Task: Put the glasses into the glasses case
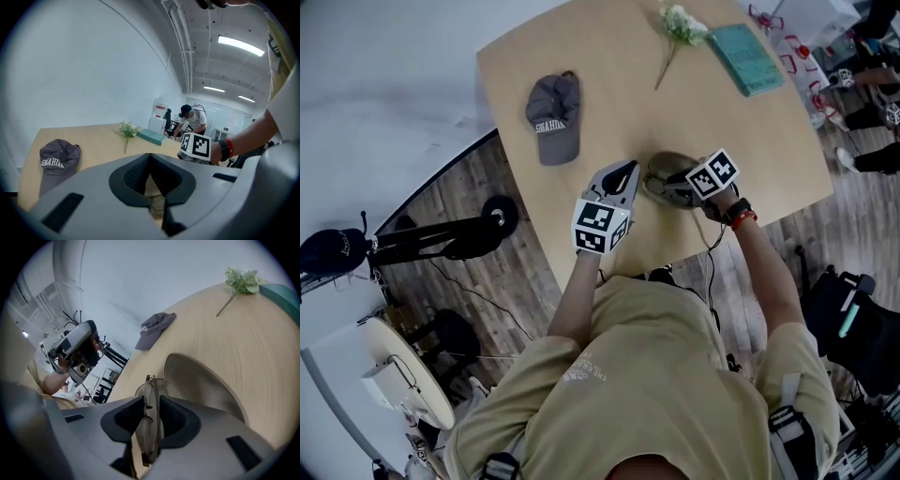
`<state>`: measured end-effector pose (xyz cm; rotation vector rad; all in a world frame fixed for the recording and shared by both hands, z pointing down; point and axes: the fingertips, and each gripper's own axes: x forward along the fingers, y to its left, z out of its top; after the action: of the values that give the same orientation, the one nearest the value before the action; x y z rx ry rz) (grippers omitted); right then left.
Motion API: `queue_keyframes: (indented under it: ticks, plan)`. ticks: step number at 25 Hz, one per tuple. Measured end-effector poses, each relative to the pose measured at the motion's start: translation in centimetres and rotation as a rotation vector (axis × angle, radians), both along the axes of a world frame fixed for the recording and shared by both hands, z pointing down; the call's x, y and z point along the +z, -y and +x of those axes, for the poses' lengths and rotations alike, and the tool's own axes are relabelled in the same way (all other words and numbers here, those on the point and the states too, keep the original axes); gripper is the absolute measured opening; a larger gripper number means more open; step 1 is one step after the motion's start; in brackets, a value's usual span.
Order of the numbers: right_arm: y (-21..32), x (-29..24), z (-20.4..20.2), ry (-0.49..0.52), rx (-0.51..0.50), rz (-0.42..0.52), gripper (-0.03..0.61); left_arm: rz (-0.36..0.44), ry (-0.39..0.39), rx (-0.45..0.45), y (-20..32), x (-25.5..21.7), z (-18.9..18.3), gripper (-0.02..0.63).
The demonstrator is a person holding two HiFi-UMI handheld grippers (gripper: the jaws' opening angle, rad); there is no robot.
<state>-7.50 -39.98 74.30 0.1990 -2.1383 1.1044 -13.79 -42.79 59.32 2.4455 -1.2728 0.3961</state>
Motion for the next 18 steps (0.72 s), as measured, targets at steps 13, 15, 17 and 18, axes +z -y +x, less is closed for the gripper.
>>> queue_keyframes:
  ticks: [13, 15, 17, 18]
  plan:
    - [-0.9, 2.1, -0.2, -0.192, -0.164, 0.169, 0.144, -0.019, -0.016, -0.013, -0.3, 0.4, -0.9, 0.015]
    - [-0.5, 2.2, 0.1, -0.243, -0.182, 0.232, 0.166, -0.020, -0.018, -0.013, -0.4, 0.5, -0.8, 0.015]
    - [-0.2, 2.2, 0.5, -0.272, -0.188, 0.270, 0.195, -0.021, -0.018, -0.009, -0.5, 0.4, -0.6, 0.015]
    - [-0.1, 2.2, 0.6, -0.276, -0.183, 0.276, 0.207, -0.021, -0.019, -0.006, -0.6, 0.4, -0.5, 0.015]
